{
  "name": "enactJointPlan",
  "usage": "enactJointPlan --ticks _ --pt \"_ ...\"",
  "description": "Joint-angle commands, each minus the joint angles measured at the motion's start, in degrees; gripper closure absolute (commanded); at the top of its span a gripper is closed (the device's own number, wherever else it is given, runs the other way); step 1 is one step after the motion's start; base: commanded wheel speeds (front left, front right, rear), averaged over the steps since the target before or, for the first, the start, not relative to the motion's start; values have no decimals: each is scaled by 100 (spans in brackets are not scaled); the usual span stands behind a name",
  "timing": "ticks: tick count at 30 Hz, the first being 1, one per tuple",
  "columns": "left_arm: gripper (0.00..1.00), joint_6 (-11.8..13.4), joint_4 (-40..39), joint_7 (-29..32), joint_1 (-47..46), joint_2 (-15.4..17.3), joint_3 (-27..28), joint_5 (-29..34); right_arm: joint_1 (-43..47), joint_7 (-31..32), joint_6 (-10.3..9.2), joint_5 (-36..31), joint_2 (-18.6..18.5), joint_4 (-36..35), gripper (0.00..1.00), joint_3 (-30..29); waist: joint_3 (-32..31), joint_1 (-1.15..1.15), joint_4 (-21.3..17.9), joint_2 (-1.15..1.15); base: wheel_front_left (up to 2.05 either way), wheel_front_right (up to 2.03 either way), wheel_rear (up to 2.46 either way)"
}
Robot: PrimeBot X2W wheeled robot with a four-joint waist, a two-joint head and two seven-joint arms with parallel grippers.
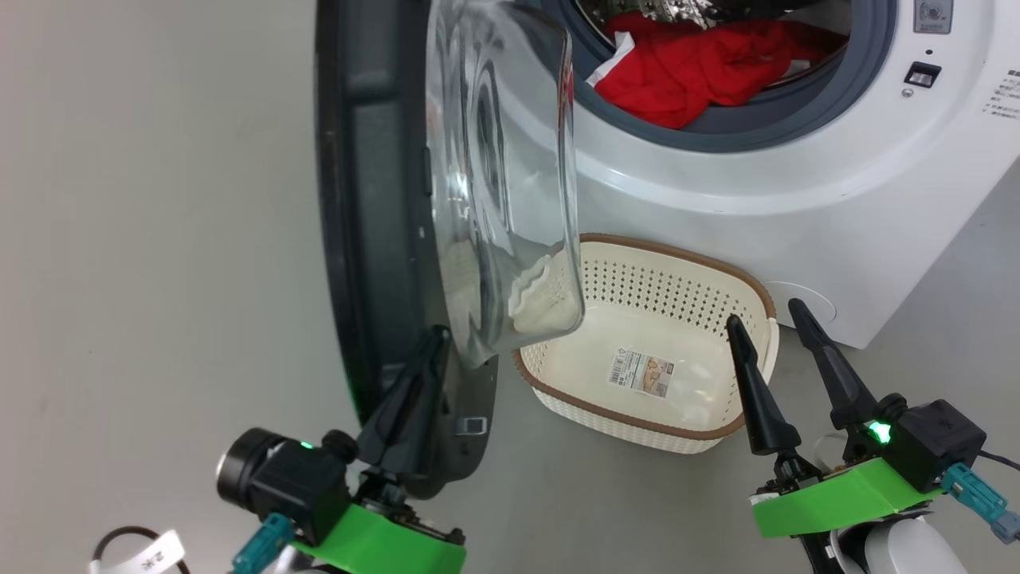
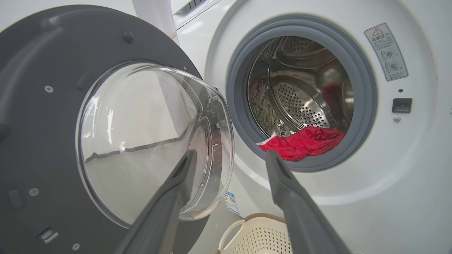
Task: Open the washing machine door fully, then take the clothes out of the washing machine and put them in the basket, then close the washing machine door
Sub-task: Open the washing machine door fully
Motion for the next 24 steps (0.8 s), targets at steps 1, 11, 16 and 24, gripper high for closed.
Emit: enactJointPlan --ticks 1,11,16,24 --pt "100 201 32 34 33 179 373 -48 7 -36 36 -12 29 -166 0 174 15 0 13 0 0 0 0" --pt "100 364 273 -42 73 352 702 -146 -19 -36 36 -42 29 -160 0 197 74 0 0 0 0 0 0" --pt "100 447 438 -126 101 419 885 -228 -25 -36 36 -82 29 -160 0 178 118 0 6 0 0 0 0" --pt "100 574 736 -321 98 483 1133 -331 -33 -36 36 -154 29 -136 0 169 139 0 87 0 0 0 0"
